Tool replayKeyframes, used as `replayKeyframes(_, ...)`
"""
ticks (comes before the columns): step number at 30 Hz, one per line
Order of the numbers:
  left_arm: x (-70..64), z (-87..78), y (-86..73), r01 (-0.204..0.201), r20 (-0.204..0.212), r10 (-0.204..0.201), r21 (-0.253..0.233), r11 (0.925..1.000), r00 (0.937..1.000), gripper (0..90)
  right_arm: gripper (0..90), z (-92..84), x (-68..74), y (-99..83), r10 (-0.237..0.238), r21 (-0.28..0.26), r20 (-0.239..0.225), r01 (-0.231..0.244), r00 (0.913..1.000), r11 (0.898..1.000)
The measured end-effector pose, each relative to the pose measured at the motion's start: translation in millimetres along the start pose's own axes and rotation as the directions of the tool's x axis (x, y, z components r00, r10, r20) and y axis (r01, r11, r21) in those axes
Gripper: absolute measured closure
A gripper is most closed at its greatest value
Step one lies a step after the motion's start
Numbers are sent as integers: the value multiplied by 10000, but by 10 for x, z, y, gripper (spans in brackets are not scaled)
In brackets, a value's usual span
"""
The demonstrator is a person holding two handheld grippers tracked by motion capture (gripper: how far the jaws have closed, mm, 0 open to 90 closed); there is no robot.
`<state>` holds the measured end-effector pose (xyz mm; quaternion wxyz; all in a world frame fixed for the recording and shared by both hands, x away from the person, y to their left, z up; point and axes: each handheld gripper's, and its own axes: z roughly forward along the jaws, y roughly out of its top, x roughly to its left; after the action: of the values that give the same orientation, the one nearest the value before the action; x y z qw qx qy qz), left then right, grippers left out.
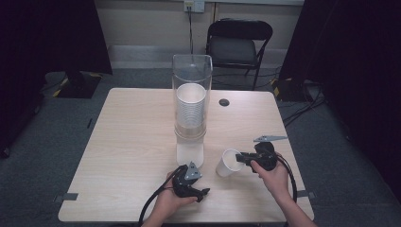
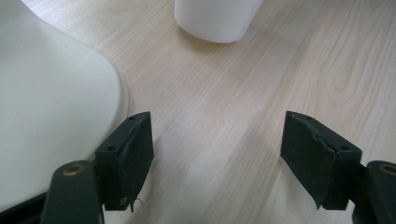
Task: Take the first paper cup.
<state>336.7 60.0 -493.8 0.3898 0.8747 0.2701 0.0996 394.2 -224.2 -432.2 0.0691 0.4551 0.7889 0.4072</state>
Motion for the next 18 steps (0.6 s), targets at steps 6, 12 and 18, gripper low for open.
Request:
replayKeyframes(6,52,-49,-27,208,25,-209,98,9997,9998,253,462,-48,-8,15,-50,-634,298,69,9995,9980)
replayKeyframes(12,83,-71,-40,347,82,-348,144,9993,9994,248,231,-212,-63,21,71,-1245,541,-3,9985,9922)
replayKeyframes(18,131,-116,-52,482,6,-482,109,9988,9988,242,167,-369,-233,-42,-122,-1606,1170,311,9931,9865)
